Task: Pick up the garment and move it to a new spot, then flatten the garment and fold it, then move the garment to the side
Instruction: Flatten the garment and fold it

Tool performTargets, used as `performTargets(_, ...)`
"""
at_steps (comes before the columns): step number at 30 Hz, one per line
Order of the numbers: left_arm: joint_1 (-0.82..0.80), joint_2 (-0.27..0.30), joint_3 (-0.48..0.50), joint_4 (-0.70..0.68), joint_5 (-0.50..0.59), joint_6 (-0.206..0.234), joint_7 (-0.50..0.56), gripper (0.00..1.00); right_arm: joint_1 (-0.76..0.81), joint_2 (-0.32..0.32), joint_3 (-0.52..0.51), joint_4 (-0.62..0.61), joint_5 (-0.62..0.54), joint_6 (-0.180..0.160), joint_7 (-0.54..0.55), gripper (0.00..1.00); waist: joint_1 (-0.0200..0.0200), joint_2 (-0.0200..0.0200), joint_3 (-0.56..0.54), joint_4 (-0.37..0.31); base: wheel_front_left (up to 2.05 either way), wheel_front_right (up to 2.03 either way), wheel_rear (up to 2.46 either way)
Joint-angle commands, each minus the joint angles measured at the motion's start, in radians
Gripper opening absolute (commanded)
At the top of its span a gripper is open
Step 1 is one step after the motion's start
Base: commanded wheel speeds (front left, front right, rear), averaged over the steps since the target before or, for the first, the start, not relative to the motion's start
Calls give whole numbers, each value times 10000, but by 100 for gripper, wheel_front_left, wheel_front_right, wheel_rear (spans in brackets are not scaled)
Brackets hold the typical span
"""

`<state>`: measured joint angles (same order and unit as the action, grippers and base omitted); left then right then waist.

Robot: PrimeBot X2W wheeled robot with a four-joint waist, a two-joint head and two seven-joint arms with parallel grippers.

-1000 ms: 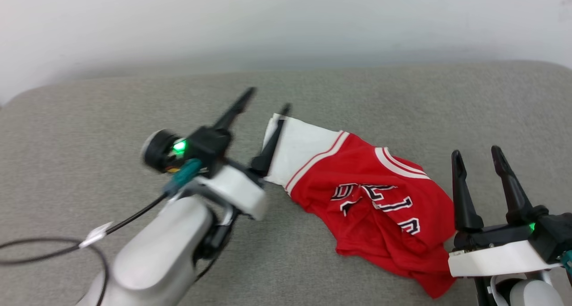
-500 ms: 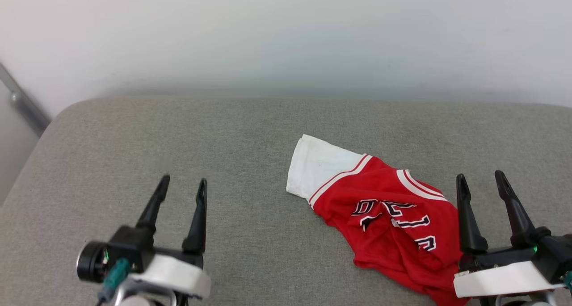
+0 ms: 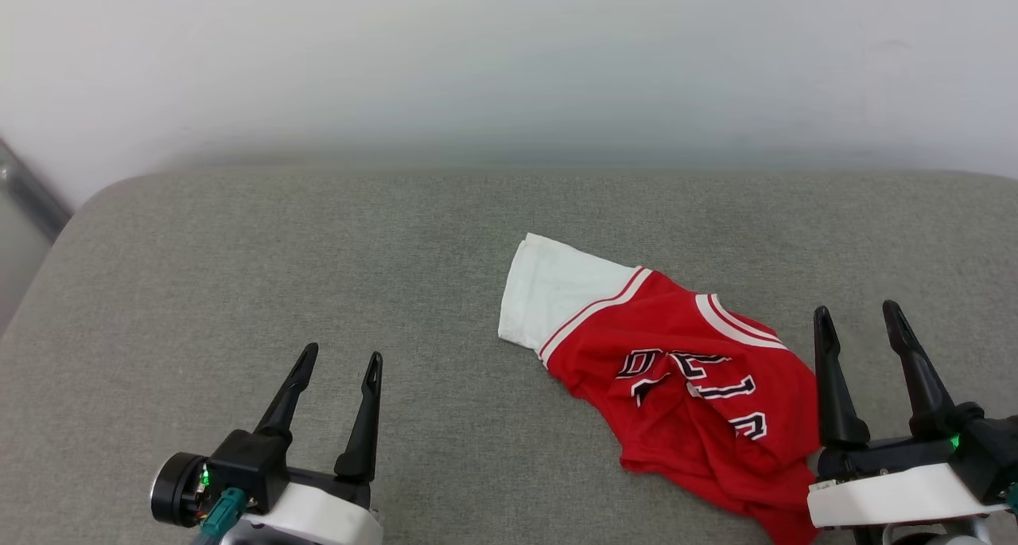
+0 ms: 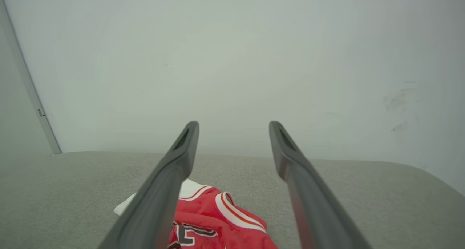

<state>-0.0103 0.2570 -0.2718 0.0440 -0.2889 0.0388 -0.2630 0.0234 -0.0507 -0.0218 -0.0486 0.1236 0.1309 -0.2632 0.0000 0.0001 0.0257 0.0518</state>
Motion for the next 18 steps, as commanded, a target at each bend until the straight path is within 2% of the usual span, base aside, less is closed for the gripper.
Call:
performTargets(1,-195,-32,104,7,115,-124,-26,100,-102,10,2,-52,25,-3,-23,100,0,-1,109,-155,0,0,0)
performTargets(6,-836,178,64,32,251,-541,33,100,-333,10,-7,-245,-43,-3,-23,100,0,-1,639,-481,0,0,0)
performTargets(9,-1699,365,-102,-71,101,-985,601,100,-497,9,-29,-370,-97,-3,-22,100,0,-1,1132,-650,0,0,0)
performTargets(13,-3181,674,-572,-218,-497,-1504,1997,100,-798,11,54,-506,-74,-3,-22,100,0,-1,1857,-997,0,0,0)
performTargets(18,-5386,1665,-1386,-235,-1513,-1676,4623,100,-1333,11,268,-718,-13,-3,-22,100,0,-1,2885,-1618,0,0,0)
